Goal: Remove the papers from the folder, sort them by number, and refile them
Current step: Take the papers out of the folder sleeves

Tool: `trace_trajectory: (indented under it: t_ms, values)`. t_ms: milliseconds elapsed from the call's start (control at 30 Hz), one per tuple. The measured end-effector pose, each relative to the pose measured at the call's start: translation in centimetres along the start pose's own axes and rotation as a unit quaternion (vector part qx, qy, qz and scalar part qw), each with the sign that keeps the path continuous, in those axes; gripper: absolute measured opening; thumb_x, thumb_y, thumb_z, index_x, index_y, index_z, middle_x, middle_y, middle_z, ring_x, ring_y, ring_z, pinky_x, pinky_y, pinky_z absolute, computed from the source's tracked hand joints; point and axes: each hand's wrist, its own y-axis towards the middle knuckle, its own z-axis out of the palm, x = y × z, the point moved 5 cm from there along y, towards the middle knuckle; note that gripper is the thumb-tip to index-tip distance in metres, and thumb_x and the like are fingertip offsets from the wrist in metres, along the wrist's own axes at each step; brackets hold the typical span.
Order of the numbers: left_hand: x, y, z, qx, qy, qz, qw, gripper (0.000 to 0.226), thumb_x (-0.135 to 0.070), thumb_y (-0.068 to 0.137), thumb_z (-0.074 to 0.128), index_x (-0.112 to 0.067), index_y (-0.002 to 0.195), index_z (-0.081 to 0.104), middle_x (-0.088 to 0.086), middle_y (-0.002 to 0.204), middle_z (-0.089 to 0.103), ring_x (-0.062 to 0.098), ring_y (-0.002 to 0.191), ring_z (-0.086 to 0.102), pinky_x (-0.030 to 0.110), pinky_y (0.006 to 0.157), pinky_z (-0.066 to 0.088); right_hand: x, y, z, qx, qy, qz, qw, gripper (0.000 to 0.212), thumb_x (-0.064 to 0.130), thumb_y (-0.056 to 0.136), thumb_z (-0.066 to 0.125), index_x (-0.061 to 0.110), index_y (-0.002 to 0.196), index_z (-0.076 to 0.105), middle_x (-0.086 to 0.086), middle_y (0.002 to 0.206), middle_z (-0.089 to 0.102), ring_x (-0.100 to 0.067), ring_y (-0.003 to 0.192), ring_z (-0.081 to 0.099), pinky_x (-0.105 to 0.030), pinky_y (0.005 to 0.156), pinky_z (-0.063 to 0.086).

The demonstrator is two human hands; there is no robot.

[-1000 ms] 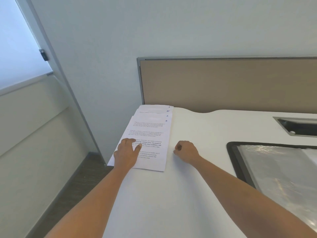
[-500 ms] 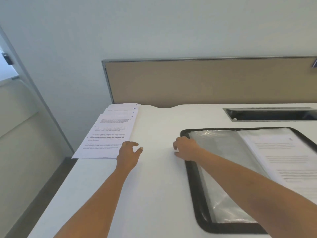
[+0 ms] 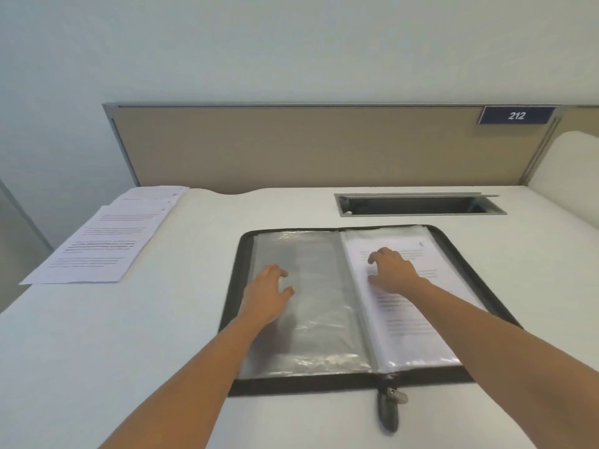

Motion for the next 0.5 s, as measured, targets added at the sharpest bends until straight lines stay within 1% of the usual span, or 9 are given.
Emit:
trace_trajectory:
  t_ms: [67,133,200,267,333,400,433,500]
  values:
    - [-2.1,-0.2,2.1,0.022,0.013,0.000,1.000,0.044,-0.033,0.095,0.052,-0.015,0.134,0.046,0.002,0.151,0.030,0.017,0.138,0.030,0.032,0.110,0.027,-4.1,-0.5,-0.3,0.011,0.023,0.038,0.999,0.051,0.026,0.089,0.055,0.016,0.137,0.038,-0.004,0.144,0.032,-0.023,0.134,0.030,-0.039,0.104,0.034]
    - [-3.6,-0.3,3.6,0.033,0.015,-0.010,0.999,0.048,-0.036,0.095,0.050,-0.017,0.138,0.042,0.001,0.154,0.025,0.016,0.141,0.025,0.033,0.113,0.023,-7.6,-0.9,-0.4,0.018,0.032,0.060,0.998,0.060,0.029,0.089,0.056,0.015,0.142,0.031,-0.003,0.150,0.025,-0.022,0.139,0.025,-0.040,0.108,0.031]
    - [-4.6,-0.4,4.8,0.041,0.012,-0.023,0.999,0.050,-0.036,0.096,0.050,-0.018,0.140,0.039,0.001,0.155,0.023,0.016,0.142,0.023,0.034,0.114,0.022,-10.4,-1.3,-0.3,0.024,0.049,0.070,0.996,0.069,0.036,0.089,0.057,0.014,0.146,0.025,-0.004,0.154,0.022,-0.022,0.141,0.023,-0.041,0.111,0.029]
    - [-5.4,-0.4,5.7,0.046,0.004,-0.037,0.998,0.050,-0.036,0.096,0.049,-0.017,0.141,0.039,0.002,0.155,0.023,0.017,0.142,0.022,0.034,0.114,0.021,-12.2,-1.9,0.2,0.042,0.096,0.070,0.992,0.076,0.041,0.090,0.057,0.010,0.148,0.020,-0.006,0.155,0.021,-0.022,0.142,0.023,-0.037,0.113,0.027]
    - [-6.2,-0.4,6.2,0.041,-0.001,-0.046,0.998,0.049,-0.034,0.096,0.050,-0.016,0.140,0.040,0.004,0.154,0.027,0.018,0.141,0.025,0.033,0.114,0.022,-13.0,-2.5,0.7,0.052,0.144,0.051,0.987,0.076,0.041,0.092,0.055,0.009,0.148,0.018,-0.006,0.155,0.021,-0.022,0.142,0.023,-0.033,0.113,0.023]
    - [-7.0,-0.3,6.7,0.037,-0.007,-0.051,0.998,0.048,-0.033,0.095,0.052,-0.015,0.138,0.042,0.005,0.151,0.031,0.019,0.138,0.030,0.033,0.113,0.025,-13.3,-3.0,0.9,0.042,0.162,0.030,0.985,0.071,0.040,0.094,0.053,0.010,0.149,0.019,-0.005,0.155,0.024,-0.021,0.141,0.026,-0.032,0.112,0.023]
    - [-7.6,-0.3,6.8,0.037,-0.012,-0.053,0.998,0.047,-0.032,0.094,0.053,-0.014,0.136,0.044,0.005,0.149,0.034,0.020,0.136,0.035,0.033,0.111,0.028,-13.4,-3.2,1.0,0.036,0.165,0.024,0.985,0.068,0.038,0.094,0.052,0.011,0.148,0.020,-0.006,0.153,0.028,-0.022,0.139,0.029,-0.032,0.111,0.025]
    - [-8.7,-0.3,7.1,0.035,-0.029,-0.060,0.997,0.046,-0.030,0.093,0.055,-0.012,0.135,0.045,0.006,0.145,0.039,0.021,0.127,0.044,0.030,0.104,0.033,-13.3,-3.3,0.9,0.022,0.164,0.017,0.986,0.062,0.034,0.095,0.052,0.013,0.146,0.024,-0.010,0.145,0.041,-0.026,0.131,0.041,-0.034,0.105,0.034]
